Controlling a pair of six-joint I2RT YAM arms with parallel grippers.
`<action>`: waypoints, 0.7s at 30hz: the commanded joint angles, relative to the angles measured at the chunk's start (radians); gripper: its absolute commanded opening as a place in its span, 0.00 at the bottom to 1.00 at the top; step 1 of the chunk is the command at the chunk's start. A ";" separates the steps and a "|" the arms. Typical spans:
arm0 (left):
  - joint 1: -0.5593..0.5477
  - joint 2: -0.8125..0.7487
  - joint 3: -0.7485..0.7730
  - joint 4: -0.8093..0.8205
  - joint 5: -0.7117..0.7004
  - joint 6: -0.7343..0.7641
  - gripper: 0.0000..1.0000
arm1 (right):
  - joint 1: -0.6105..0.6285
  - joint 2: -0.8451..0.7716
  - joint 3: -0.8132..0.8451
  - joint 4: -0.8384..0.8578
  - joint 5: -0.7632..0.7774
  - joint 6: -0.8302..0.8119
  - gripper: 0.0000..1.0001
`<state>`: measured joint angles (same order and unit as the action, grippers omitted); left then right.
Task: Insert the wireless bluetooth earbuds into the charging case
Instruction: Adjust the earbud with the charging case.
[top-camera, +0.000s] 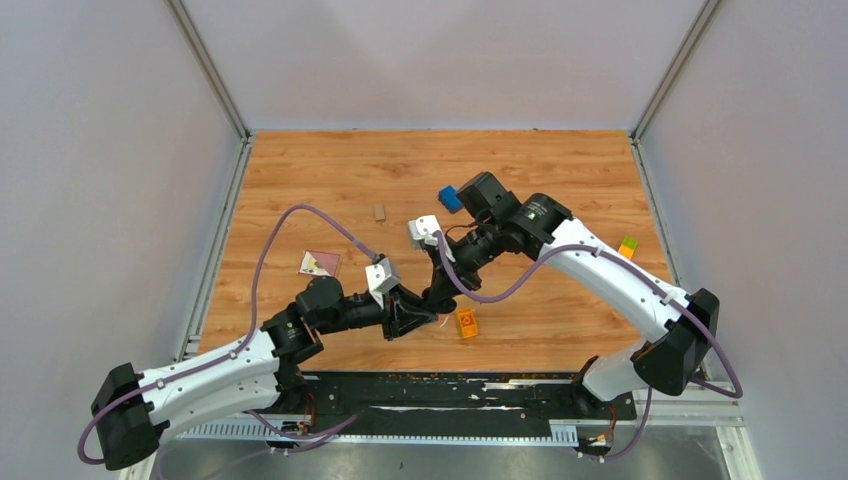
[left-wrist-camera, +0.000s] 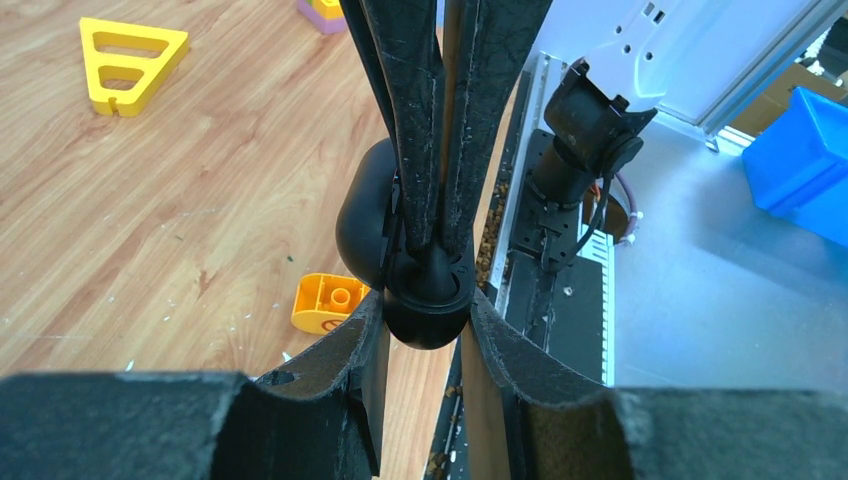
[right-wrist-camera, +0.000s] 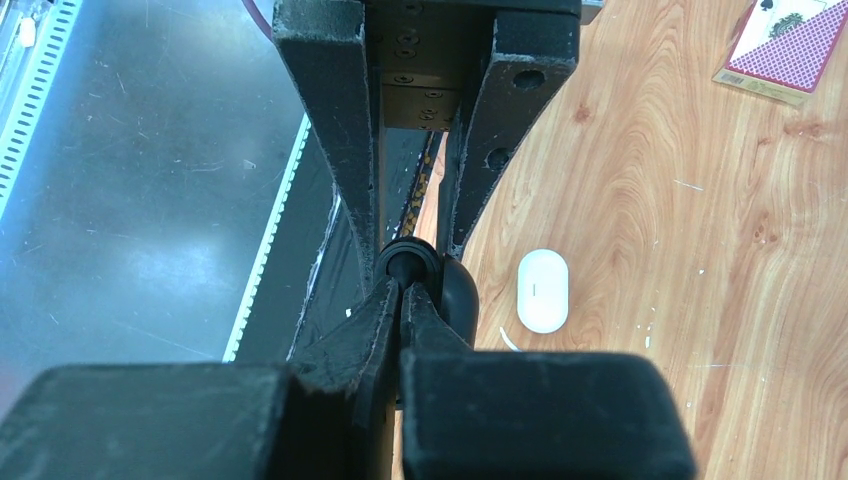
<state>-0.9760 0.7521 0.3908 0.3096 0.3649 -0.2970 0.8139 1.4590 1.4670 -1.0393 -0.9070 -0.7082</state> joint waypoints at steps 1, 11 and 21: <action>-0.004 -0.001 -0.002 0.049 0.009 0.024 0.00 | -0.012 -0.030 0.014 0.025 -0.040 0.014 0.00; -0.004 -0.004 0.005 0.015 -0.012 0.040 0.00 | -0.042 -0.069 -0.004 0.038 -0.040 0.035 0.00; -0.004 -0.011 0.005 0.026 -0.022 0.038 0.00 | -0.043 -0.058 -0.018 0.042 -0.055 0.037 0.00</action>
<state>-0.9760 0.7540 0.3904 0.3080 0.3550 -0.2810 0.7746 1.4132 1.4574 -1.0264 -0.9230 -0.6800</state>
